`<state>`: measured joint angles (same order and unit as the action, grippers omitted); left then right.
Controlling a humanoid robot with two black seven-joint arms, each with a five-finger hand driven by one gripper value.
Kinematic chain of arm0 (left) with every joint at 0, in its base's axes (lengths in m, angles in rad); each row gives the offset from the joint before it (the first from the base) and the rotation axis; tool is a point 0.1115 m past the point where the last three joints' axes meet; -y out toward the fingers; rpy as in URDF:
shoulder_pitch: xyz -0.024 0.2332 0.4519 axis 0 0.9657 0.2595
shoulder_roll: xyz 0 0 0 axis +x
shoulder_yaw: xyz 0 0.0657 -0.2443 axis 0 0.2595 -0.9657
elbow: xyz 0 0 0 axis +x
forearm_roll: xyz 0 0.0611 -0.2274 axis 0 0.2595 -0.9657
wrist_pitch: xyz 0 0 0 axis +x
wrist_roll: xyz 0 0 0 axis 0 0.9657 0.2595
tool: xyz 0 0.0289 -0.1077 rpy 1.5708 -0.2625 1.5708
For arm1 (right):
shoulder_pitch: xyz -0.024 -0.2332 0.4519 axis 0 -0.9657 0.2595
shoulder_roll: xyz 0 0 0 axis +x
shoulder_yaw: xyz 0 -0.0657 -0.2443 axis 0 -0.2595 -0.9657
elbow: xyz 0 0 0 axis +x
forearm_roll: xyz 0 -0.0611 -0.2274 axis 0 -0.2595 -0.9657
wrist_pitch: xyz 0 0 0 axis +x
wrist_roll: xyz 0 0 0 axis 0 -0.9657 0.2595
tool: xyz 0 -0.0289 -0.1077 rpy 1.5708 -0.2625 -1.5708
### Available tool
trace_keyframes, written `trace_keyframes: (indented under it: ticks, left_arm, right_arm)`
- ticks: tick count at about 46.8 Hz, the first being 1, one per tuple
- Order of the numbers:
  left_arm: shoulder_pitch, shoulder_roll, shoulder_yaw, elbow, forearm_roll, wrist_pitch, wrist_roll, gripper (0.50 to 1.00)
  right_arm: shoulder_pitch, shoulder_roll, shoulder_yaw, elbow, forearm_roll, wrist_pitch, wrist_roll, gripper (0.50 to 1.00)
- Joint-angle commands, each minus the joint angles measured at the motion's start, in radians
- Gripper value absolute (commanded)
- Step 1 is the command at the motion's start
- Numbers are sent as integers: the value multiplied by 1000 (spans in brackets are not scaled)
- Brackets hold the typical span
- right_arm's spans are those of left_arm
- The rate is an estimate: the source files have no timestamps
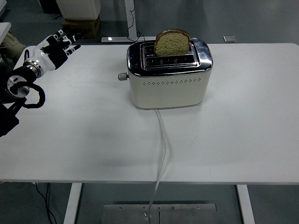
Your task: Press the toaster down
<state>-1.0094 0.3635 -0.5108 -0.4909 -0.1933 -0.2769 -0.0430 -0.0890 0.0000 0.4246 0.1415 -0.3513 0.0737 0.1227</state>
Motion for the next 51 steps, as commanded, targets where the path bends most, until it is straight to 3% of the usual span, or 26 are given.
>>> trace_keyframes:
  ticks: [1, 22, 26, 36, 44, 51]
  left_arm:
    - [0, 0, 0, 0, 0, 1, 0, 1000]
    - [-12, 0, 6, -28, 5, 2, 18, 1000]
    - [-9, 15, 6, -93, 5, 30, 18, 1000]
    - [-9, 89, 8, -317, 5, 171, 43, 1000]
    - [-46, 152, 20, -423, 6, 199, 97, 1000]
    - [-130, 164, 138, -454, 51, 197, 118, 1000]
  right_arm:
    - [0, 0, 0, 0, 0, 0, 0, 1000]
    - [0, 0, -1, 0, 0, 0, 0, 1000]
    - [0, 0, -1, 0, 0, 0, 2, 998]
    - [0, 0, -1, 1, 0, 0, 2, 1000]
    - [0, 0, -1, 0, 0, 0, 0, 1000]
    - [0, 0, -1, 0, 0, 0, 0, 1000]
